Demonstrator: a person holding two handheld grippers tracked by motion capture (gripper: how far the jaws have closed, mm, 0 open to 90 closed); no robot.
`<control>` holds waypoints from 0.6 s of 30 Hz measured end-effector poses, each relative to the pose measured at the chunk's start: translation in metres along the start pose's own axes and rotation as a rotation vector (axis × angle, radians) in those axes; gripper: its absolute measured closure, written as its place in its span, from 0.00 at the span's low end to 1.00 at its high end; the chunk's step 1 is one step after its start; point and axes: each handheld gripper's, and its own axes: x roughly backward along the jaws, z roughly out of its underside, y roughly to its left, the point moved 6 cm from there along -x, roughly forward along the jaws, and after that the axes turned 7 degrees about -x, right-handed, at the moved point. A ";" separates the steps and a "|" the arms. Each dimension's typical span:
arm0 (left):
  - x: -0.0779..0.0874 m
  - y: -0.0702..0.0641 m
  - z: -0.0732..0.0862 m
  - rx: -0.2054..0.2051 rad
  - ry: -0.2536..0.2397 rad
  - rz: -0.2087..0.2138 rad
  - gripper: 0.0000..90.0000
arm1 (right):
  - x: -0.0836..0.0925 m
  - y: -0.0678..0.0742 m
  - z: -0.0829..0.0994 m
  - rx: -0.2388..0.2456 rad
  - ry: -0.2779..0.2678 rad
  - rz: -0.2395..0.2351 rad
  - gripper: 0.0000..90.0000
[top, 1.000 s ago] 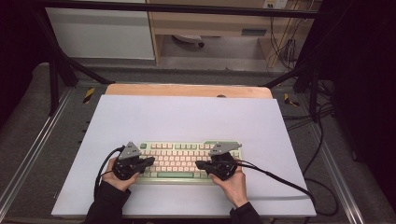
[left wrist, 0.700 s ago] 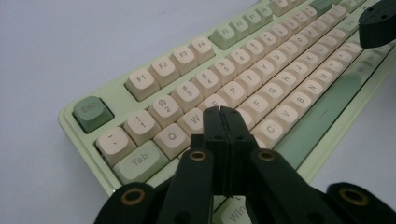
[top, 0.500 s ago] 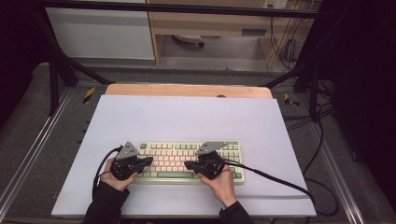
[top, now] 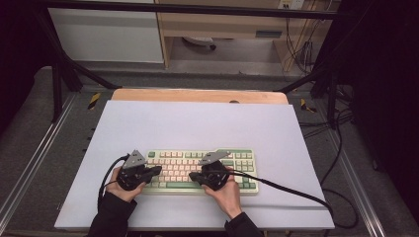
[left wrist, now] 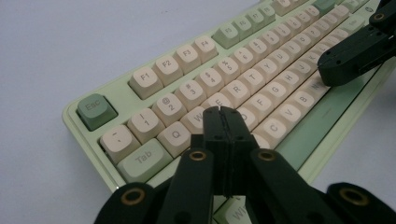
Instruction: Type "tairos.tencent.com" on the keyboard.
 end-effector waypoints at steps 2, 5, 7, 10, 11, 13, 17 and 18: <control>0.000 0.000 0.000 0.000 -0.001 0.001 1.00 | -0.001 0.000 0.000 0.000 0.003 0.002 1.00; 0.000 0.000 0.000 0.001 0.000 0.000 1.00 | -0.003 -0.001 0.002 0.006 0.009 0.007 1.00; 0.000 0.000 0.000 0.000 0.000 0.000 1.00 | -0.003 -0.001 0.002 0.005 0.010 0.005 1.00; -0.001 0.000 0.000 0.000 0.002 0.001 1.00 | -0.004 -0.001 0.002 0.009 0.009 0.005 1.00; -0.001 0.000 0.000 0.000 0.002 0.001 1.00 | -0.004 -0.001 0.003 0.012 0.010 0.006 1.00; -0.001 0.000 0.000 0.001 0.001 0.001 1.00 | -0.005 -0.001 0.004 0.011 0.016 0.009 1.00; -0.001 0.000 0.000 0.000 0.001 0.001 1.00 | -0.005 0.000 0.004 0.009 0.018 0.010 1.00; -0.001 0.000 0.000 0.000 0.001 0.001 1.00 | -0.005 -0.001 0.004 0.016 0.017 0.012 1.00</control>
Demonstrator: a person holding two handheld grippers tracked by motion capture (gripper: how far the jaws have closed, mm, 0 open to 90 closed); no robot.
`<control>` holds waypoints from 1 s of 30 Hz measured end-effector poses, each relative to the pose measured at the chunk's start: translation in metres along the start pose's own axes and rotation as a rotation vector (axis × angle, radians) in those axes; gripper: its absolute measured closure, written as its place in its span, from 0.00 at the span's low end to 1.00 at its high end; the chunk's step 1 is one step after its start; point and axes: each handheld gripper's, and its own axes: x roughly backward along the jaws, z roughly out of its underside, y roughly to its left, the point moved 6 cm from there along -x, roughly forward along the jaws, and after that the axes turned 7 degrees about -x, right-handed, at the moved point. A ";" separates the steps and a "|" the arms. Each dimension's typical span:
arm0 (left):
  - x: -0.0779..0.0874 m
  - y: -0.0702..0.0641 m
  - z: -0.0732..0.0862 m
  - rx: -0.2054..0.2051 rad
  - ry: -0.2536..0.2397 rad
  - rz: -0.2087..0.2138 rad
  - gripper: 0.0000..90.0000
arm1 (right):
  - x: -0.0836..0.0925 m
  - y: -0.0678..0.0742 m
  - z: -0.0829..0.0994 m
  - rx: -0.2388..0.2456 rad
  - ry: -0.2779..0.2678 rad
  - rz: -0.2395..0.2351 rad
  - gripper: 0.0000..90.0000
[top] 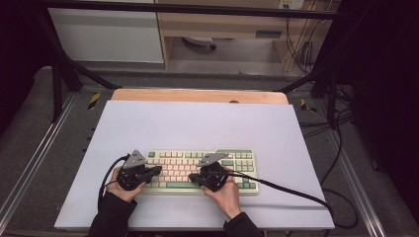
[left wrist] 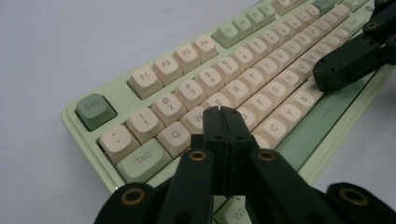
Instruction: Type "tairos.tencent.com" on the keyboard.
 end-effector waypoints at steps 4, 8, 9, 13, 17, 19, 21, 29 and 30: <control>0.000 0.000 0.000 0.000 -0.001 -0.001 1.00 | 0.007 0.001 -0.003 0.000 -0.015 0.000 1.00; 0.001 0.000 0.000 0.000 -0.002 0.000 1.00 | 0.014 -0.001 -0.006 0.011 -0.021 0.013 1.00; 0.001 0.000 0.000 -0.001 -0.002 0.001 1.00 | 0.016 -0.001 -0.007 0.016 -0.025 0.015 1.00; 0.001 0.000 0.000 -0.001 -0.002 0.001 1.00 | 0.024 -0.006 -0.005 0.010 -0.026 0.026 1.00; 0.001 -0.001 -0.001 -0.002 -0.002 0.002 1.00 | 0.034 -0.014 0.001 -0.007 -0.029 0.036 1.00; 0.000 -0.001 -0.001 -0.004 -0.002 0.003 1.00 | 0.038 -0.018 0.004 -0.016 -0.034 0.043 1.00; 0.000 -0.002 -0.001 -0.006 -0.001 0.004 1.00 | 0.042 -0.022 0.007 -0.019 -0.037 0.048 1.00; 0.000 -0.005 -0.003 -0.008 -0.003 0.007 0.99 | 0.057 -0.033 0.015 -0.039 -0.054 0.059 1.00; 0.000 -0.005 -0.003 -0.010 -0.005 0.008 0.99 | 0.059 -0.034 0.016 -0.040 -0.054 0.060 1.00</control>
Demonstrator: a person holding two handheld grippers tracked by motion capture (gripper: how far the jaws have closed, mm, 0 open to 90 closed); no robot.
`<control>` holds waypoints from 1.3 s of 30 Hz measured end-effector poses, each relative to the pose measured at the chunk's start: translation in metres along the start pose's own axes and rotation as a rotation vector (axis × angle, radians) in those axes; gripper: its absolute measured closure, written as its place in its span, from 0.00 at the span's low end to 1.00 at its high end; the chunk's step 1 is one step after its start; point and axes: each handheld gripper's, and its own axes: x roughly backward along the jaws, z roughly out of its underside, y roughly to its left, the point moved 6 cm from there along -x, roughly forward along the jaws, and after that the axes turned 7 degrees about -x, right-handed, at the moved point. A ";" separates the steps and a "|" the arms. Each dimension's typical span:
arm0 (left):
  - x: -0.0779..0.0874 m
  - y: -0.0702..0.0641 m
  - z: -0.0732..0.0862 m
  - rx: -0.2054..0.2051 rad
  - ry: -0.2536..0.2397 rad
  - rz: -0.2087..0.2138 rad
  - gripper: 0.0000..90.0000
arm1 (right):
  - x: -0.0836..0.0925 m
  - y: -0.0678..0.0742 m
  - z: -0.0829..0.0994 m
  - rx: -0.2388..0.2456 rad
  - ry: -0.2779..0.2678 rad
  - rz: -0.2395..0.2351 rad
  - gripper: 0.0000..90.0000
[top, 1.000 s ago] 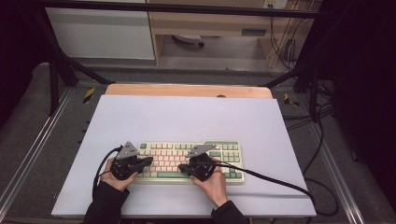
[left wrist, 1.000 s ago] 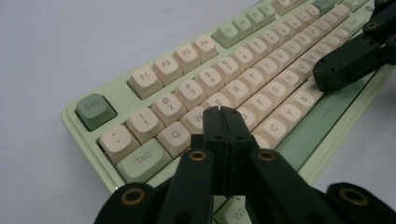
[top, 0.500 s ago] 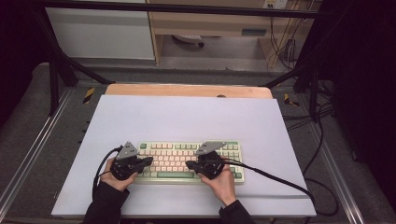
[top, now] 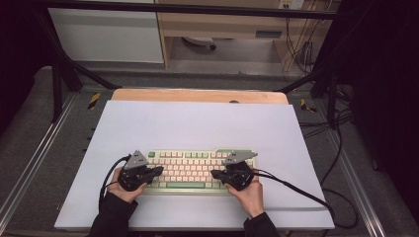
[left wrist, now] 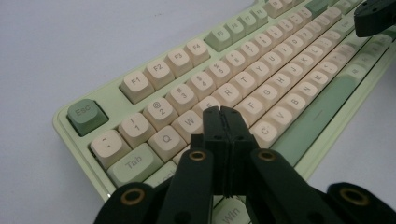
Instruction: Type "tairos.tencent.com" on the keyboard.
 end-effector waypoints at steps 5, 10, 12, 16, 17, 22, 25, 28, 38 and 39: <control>-0.002 -0.003 -0.003 -0.006 0.001 0.003 0.99 | 0.007 -0.005 0.005 -0.007 -0.011 0.001 1.00; -0.006 -0.007 -0.008 -0.016 0.003 0.006 0.99 | 0.011 -0.007 0.006 -0.012 -0.017 0.002 1.00; -0.008 -0.008 -0.011 -0.019 0.004 0.006 0.99 | 0.012 -0.007 0.006 -0.010 -0.022 0.000 1.00; -0.012 -0.011 -0.015 -0.025 0.007 0.006 0.99 | 0.012 -0.007 0.006 -0.010 -0.021 -0.001 1.00; -0.014 -0.011 -0.016 -0.025 0.008 0.007 0.99 | 0.012 -0.007 0.006 -0.009 -0.021 -0.002 1.00; -0.021 -0.014 -0.022 -0.031 0.012 0.010 0.99 | 0.012 -0.007 0.007 -0.007 -0.018 -0.002 1.00; -0.027 -0.016 -0.026 -0.035 0.015 0.012 0.99 | 0.012 -0.007 0.007 -0.011 -0.015 -0.004 1.00; -0.032 -0.018 -0.029 -0.037 0.020 0.013 0.99 | 0.011 -0.007 0.007 -0.010 -0.010 -0.003 1.00; -0.049 -0.021 -0.032 -0.039 0.042 0.011 0.99 | 0.011 -0.007 0.008 -0.005 -0.011 -0.003 1.00; -0.050 -0.021 -0.032 -0.040 0.044 0.009 0.99 | 0.011 -0.007 0.008 -0.005 -0.011 -0.003 1.00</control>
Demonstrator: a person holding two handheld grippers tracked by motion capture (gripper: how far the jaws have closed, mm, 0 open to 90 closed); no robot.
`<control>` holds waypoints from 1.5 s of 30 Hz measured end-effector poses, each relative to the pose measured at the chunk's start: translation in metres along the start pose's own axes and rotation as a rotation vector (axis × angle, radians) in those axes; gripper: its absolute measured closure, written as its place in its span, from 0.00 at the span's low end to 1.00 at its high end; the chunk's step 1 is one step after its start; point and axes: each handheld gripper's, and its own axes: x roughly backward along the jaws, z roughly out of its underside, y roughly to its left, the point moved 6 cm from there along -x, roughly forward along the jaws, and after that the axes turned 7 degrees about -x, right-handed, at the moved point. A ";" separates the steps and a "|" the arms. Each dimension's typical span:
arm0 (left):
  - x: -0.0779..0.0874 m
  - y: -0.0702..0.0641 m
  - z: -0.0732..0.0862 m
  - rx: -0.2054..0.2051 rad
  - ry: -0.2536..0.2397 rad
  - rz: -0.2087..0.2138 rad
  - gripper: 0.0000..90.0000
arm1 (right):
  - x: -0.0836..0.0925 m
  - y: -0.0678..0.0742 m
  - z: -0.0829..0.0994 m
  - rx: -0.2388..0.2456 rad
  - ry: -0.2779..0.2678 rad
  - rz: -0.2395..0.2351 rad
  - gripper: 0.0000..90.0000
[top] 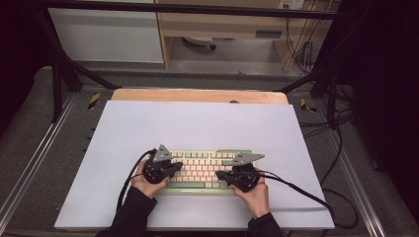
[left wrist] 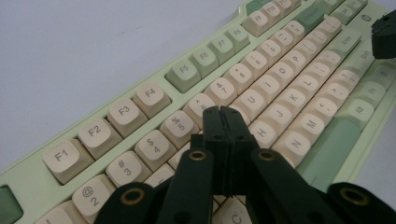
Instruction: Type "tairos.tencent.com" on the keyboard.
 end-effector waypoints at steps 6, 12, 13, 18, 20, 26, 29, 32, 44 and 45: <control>-0.006 0.000 0.000 0.001 0.000 -0.001 0.99 | 0.000 0.000 0.000 -0.003 0.000 -0.001 1.00; -0.007 -0.001 0.001 -0.003 0.002 0.002 0.99 | 0.001 0.000 -0.001 -0.003 -0.005 -0.001 1.00; -0.008 -0.001 0.001 -0.006 0.002 0.001 0.99 | 0.001 0.000 -0.001 0.002 -0.007 0.000 1.00; -0.008 -0.002 0.001 -0.007 0.001 0.005 0.99 | 0.001 0.000 -0.001 -0.003 -0.006 -0.001 1.00; -0.009 -0.002 0.001 -0.009 0.004 0.007 1.00 | 0.001 -0.001 0.000 -0.005 -0.005 0.000 1.00; -0.009 -0.003 0.002 -0.010 0.010 0.010 1.00 | 0.001 0.000 0.000 -0.006 -0.006 -0.001 1.00; -0.006 -0.004 0.001 -0.009 -0.003 0.013 0.99 | 0.001 0.000 0.000 -0.006 -0.006 -0.002 1.00; -0.002 -0.005 -0.001 -0.014 -0.013 0.018 0.99 | 0.002 0.000 -0.001 -0.005 -0.007 -0.003 1.00; 0.017 -0.002 0.005 -0.014 -0.028 0.018 0.99 | 0.005 0.000 -0.002 -0.005 -0.015 0.000 1.00; 0.019 0.000 0.006 -0.010 -0.029 0.017 0.99 | 0.005 0.000 -0.003 -0.002 -0.016 0.001 1.00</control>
